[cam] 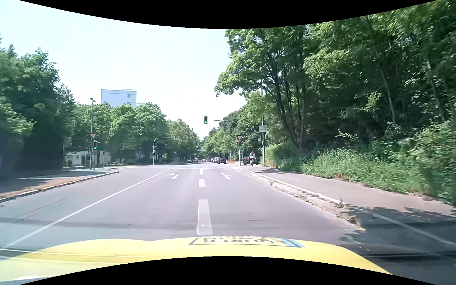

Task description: Follow the waypoints while adhering to traffic rules and regulations

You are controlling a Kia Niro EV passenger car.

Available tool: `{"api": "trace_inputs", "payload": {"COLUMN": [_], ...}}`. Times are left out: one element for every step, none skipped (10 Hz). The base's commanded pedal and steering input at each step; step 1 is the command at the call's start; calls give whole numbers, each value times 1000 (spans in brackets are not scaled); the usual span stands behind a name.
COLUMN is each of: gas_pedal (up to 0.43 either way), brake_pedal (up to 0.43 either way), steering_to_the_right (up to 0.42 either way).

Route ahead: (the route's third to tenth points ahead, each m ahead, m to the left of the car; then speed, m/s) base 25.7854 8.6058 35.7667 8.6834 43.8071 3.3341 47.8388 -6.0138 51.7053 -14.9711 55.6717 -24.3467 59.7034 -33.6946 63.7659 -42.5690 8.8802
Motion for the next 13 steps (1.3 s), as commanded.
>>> {"api": "trace_inputs", "payload": {"gas_pedal": [0,0,0,0,0,0,0,0,0,0,0,0,0], "brake_pedal": [0,0,0,0,0,0,0,0,0,0,0,0,0], "steering_to_the_right": [-12,-16,-21,-28,-36,-38,-38,-38,-38,-38,-38,-38,-38]}}
